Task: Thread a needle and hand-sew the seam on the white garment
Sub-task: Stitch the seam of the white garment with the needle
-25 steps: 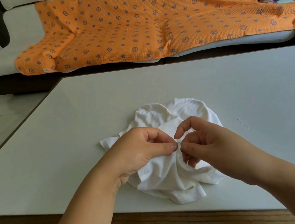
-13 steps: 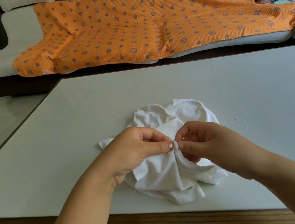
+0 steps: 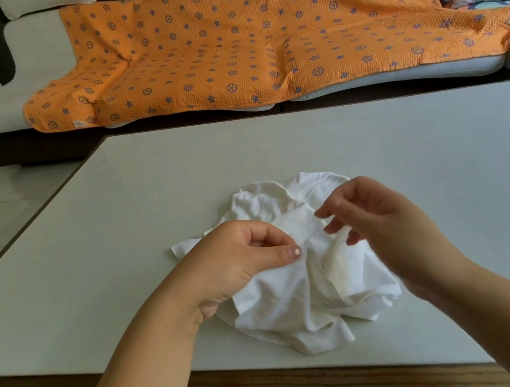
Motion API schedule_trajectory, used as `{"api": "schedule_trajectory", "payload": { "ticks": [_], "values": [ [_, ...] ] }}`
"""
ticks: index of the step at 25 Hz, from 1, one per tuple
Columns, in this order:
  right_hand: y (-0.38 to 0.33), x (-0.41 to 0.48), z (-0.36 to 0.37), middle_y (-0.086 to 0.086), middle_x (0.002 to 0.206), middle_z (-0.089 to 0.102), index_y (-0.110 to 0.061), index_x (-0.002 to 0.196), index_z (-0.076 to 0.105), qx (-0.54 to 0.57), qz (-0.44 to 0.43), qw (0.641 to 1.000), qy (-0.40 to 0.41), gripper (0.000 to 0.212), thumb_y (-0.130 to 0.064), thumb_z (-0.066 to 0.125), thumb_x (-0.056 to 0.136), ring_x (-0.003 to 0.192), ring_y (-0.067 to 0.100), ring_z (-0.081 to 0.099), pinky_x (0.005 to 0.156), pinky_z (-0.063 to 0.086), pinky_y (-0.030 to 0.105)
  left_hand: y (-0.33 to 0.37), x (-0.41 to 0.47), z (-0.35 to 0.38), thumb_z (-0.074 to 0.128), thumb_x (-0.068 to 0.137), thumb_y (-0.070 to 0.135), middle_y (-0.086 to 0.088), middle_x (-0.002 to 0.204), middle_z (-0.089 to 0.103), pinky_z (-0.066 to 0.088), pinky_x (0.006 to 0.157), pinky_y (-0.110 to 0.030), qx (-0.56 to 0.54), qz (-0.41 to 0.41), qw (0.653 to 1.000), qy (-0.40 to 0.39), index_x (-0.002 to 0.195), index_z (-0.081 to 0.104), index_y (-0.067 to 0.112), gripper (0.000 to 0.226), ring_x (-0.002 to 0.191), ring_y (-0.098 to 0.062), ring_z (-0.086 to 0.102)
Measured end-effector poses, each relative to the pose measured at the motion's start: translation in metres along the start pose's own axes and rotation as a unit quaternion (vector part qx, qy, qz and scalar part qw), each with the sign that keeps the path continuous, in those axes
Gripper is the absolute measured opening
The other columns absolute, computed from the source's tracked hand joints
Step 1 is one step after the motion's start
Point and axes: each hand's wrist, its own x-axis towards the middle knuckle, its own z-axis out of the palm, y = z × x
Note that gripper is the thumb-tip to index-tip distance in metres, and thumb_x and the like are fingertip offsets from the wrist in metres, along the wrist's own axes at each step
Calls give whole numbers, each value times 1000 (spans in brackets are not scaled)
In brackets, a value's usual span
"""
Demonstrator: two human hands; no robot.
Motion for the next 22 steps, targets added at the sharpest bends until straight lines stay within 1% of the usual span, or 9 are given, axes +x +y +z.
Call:
{"api": "schedule_trajectory", "payload": {
  "ticks": [2,4,6,8,10,12,15,19,22],
  "values": [
    [-5,8,-11,9,94,75,-7,88,57,200,55,978,-16,15,-12,49,100,62,13,64,55,48,22,-1,0,-2,77,80,20,6,83,74,44,91,-23,0,4,1000,-1,73,75,26,9,86,-3,68],
    [-10,14,-21,14,90,74,-8,88,54,368,103,923,-31,15,-7,45,100,57,13,64,48,50,19,-1,0,-5,75,81,21,8,80,72,43,90,-26,-7,5,1000,2,70,74,28,14,85,-4,65],
    [-10,20,-30,13,82,72,-8,87,54,437,124,891,-12,15,-7,45,99,66,16,71,54,56,20,-1,0,-7,76,82,20,8,77,70,42,87,-29,-24,5,1000,4,69,72,27,15,83,-7,63],
    [-6,26,-35,12,77,70,-7,86,55,463,122,878,14,16,-8,46,99,79,25,75,63,60,27,1,-1,-8,81,75,24,6,77,69,43,84,-29,-40,9,999,-1,70,72,25,10,81,-9,63],
    [0,31,-38,13,74,68,-7,90,55,436,104,893,41,15,-7,45,101,90,32,73,73,61,36,2,-2,-9,83,68,26,4,77,70,44,81,-27,-61,11,998,-4,71,72,23,12,79,-8,64],
    [7,35,-40,14,73,68,-6,95,54,362,82,925,84,12,-7,45,101,96,36,71,84,59,42,4,-4,-10,75,65,28,3,77,70,45,78,-26,-80,11,997,-2,71,71,22,9,77,-8,65],
    [11,39,-41,11,77,72,-9,98,56,232,53,959,156,8,-13,50,100,96,27,72,92,55,40,4,-6,-11,72,67,25,2,75,69,46,72,-24,-91,10,996,-4,71,69,20,7,73,-8,65],
    [18,44,-43,1,81,76,-17,97,58,69,9,973,219,10,-23,51,99,99,15,69,100,49,39,4,-6,-16,82,71,18,0,76,69,49,67,-22,-104,4,994,-26,70,70,21,13,72,-10,66],
    [17,44,-41,-6,79,75,-18,97,57,6,-9,972,235,10,-24,50,99,99,12,68,101,49,42,3,-6,-17,82,71,18,1,76,69,49,65,-20,-105,6,994,-25,70,70,21,13,72,-10,65]
  ]
}}
